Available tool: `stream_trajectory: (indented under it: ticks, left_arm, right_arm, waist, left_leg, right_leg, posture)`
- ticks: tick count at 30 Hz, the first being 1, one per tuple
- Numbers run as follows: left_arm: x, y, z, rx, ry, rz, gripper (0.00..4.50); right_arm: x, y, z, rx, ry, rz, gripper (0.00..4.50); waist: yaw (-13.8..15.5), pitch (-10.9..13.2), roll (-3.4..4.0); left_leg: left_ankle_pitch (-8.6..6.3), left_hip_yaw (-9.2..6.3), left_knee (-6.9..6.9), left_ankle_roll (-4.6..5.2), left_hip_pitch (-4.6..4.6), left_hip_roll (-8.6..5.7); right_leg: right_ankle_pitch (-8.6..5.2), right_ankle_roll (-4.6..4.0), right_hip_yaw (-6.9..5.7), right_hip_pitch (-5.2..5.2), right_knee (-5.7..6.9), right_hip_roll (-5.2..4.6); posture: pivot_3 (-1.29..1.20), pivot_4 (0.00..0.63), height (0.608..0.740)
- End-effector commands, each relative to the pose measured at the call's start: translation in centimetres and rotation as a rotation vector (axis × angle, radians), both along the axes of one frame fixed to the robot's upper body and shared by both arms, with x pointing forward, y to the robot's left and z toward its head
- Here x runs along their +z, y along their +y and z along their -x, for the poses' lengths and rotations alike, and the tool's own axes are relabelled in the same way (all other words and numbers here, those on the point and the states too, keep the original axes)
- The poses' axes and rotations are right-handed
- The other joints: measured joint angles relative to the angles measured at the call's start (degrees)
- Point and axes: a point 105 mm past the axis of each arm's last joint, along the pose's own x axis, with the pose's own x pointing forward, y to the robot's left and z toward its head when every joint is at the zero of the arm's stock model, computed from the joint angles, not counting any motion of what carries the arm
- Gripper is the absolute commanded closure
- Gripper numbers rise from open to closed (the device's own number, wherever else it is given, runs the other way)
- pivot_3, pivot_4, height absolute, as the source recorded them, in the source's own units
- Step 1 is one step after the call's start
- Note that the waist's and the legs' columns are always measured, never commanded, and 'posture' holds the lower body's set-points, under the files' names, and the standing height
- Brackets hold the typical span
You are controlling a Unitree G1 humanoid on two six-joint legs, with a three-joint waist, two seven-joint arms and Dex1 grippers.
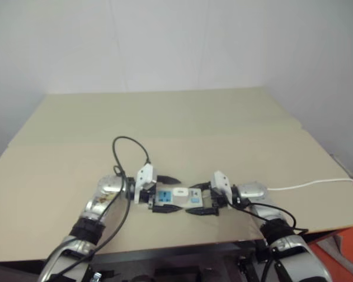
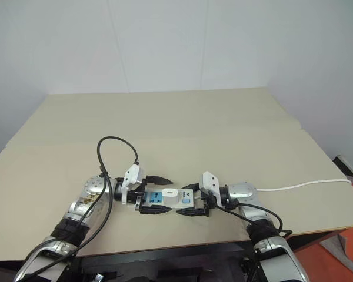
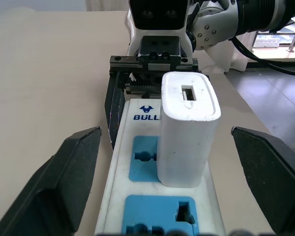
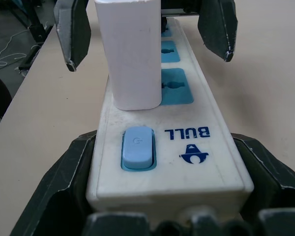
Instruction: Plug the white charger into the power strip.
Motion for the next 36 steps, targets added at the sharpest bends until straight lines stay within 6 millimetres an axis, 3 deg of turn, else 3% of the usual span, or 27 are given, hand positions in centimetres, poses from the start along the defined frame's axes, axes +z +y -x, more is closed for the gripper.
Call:
stream_trajectory:
  ticks: [1, 3, 4, 10, 14, 20, 24, 36]
  left_arm:
    - [-0.1, 0.7, -0.3, 0.04, 0.072, -0.002, 0.02]
    - [1.2, 1.2, -0.5, 0.038, 0.062, 0.011, 0.0]
    - [1.8, 1.6, -0.5, 0.033, 0.054, 0.009, 0.0]
    - [4.4, 4.2, 0.0, 0.027, -0.008, -0.018, 0.0]
    - [5.7, 6.4, 0.8, 0.033, -0.041, -0.061, 0.0]
    - [6.0, 9.1, 1.4, 0.077, -0.059, -0.111, 0.0]
    - [6.7, 10.2, 1.5, 0.125, -0.075, -0.116, 0.0]
    - [8.3, 14.7, 3.9, 0.267, -0.075, -0.246, 0.0]
  right_arm:
    - [-0.4, 0.4, 0.6, 0.034, 0.018, 0.009, 0.73]
    - [-0.4, 0.4, 0.6, 0.033, 0.022, 0.008, 0.1]
    - [-0.4, 0.4, 0.6, 0.036, 0.025, 0.007, 0.04]
    - [0.0, -0.2, 0.7, 0.044, 0.003, 0.011, 0.04]
    - [1.2, -2.3, 0.8, -0.01, -0.048, 0.004, 0.04]
    - [4.3, -5.4, 1.3, -0.097, -0.14, -0.01, 0.04]
    - [6.7, -6.9, 1.7, -0.146, -0.179, -0.025, 0.04]
    - [9.9, -11.6, 4.5, -0.347, -0.167, 0.028, 0.04]
  waist:
    - [-0.02, 0.0, 0.0]
    - [-0.14, 0.01, -0.01]
    - [-0.2, 0.01, -0.01]
    - [-0.09, 0.08, -0.11]
    - [0.19, 0.17, -0.12]
    - [1.45, 0.21, -0.13]
    - [1.56, 0.31, -0.15]
    - [1.62, 0.47, -0.17]
  left_leg:
    - [0.0, 0.0, 0.0, 0.0, 0.0, 0.0]
    - [0.0, 0.0, 0.0, 0.0, -0.02, 0.01]
    - [0.0, 0.0, 0.0, 0.0, -0.05, 0.01]
    - [0.0, 0.0, -0.03, 0.0, -0.23, 0.03]
    - [-0.01, -0.01, -0.03, -0.01, -0.4, 0.04]
    - [0.02, 0.06, 0.04, -0.04, -1.2, -0.02]
    - [0.04, 0.08, 0.08, -0.06, -1.2, 0.0]
    - [0.03, 0.15, 0.07, -0.05, -1.18, 0.05]
  right_leg:
    - [0.0, 0.0, 0.0, 0.0, 0.0, 0.0]
    - [0.0, 0.0, 0.0, -0.03, 0.01, 0.01]
    - [0.0, 0.0, 0.0, -0.06, 0.01, 0.03]
    - [0.0, 0.0, -0.03, -0.22, -0.06, 0.02]
    - [0.01, 0.0, -0.09, -0.3, -0.17, -0.02]
    - [0.06, -0.05, -0.05, -1.15, -0.03, -0.09]
    - [0.06, -0.06, -0.06, -1.18, 0.05, -0.04]
    - [0.05, -0.06, -0.06, -1.17, 0.01, -0.03]
  posture:
    - [0.0, 0.15, 0.74]
    - [0.0, 0.15, 0.74]
    - [0.0, 0.15, 0.74]
    - [0.0, 0.15, 0.74]
    - [0.0, 0.15, 0.74]
    - [0.0, 0.15, 0.74]
    - [0.0, 0.15, 0.74]
    - [0.0, 0.15, 0.74]
